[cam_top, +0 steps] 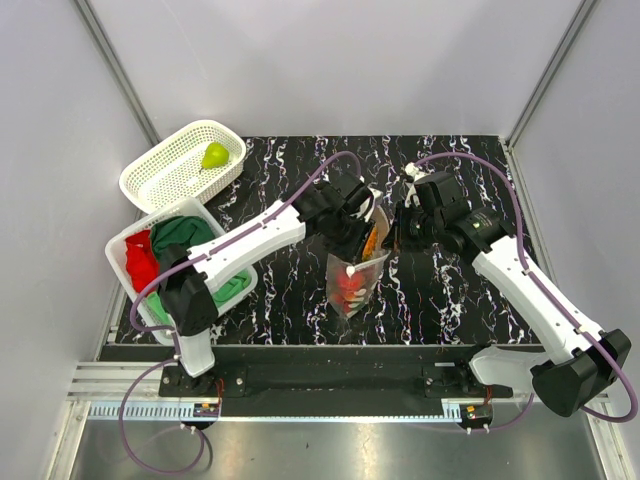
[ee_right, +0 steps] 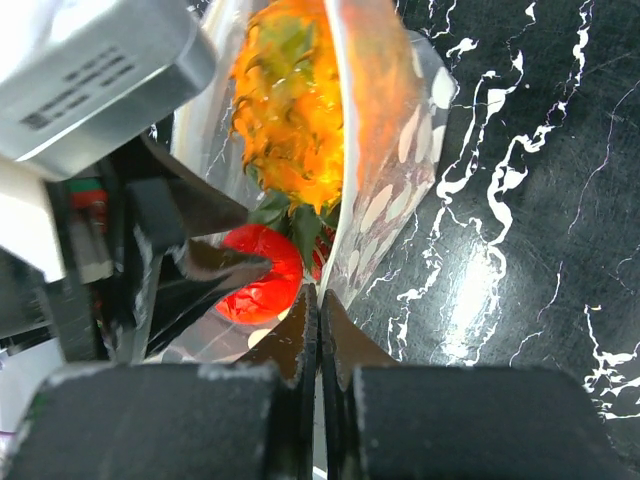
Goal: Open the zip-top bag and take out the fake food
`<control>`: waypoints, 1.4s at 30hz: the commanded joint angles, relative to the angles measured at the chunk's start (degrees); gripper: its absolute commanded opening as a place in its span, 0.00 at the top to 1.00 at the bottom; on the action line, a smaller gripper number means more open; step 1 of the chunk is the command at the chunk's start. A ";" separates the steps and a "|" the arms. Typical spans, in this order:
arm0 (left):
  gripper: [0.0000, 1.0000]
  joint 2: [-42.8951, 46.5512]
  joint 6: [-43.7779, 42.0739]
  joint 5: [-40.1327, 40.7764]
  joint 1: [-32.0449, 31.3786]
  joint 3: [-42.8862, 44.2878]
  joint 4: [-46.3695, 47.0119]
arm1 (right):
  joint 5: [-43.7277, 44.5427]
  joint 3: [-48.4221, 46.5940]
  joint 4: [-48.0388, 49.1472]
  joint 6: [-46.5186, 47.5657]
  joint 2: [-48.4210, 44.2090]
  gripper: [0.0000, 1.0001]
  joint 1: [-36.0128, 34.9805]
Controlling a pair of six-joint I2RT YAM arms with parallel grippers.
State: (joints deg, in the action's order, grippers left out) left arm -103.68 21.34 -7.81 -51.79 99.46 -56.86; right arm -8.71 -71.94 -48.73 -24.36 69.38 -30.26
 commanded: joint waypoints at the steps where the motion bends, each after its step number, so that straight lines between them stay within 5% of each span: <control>1: 0.56 -0.30 -2.18 -0.45 -0.42 4.51 -6.50 | -0.96 0.05 1.53 0.98 -1.18 1.00 0.03; 18: 0.38 -2.93 -1.04 -8.71 -3.05 -0.31 -6.51 | -2.54 0.49 1.80 0.98 -0.74 1.00 0.03; 20: 0.29 -2.50 -1.04 -9.67 -3.23 -2.42 -6.33 | -2.37 0.84 1.88 1.07 -1.09 1.00 0.03; 27: 0.31 -2.06 -0.43 -10.73 -4.19 -8.13 -3.53 | -1.84 1.63 1.97 1.07 -1.80 1.00 -0.06; 29: 0.34 -2.58 -0.16 -11.08 -4.20 -8.93 -2.29 | -1.84 1.80 2.15 1.16 -1.80 1.00 0.03; 34: 0.65 -1.79 0.80 -8.80 -4.11 -8.50 -0.27 | -1.66 2.16 2.06 1.16 -2.32 1.00 0.03; 42: 0.99 1.46 1.16 -2.13 -3.58 -1.74 -1.41 | -1.31 3.38 2.06 1.42 -3.38 1.00 -0.06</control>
State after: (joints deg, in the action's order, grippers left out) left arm -105.82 22.65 -14.48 -55.42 92.95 -56.40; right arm -11.07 -68.95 -49.17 -23.81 67.96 -30.33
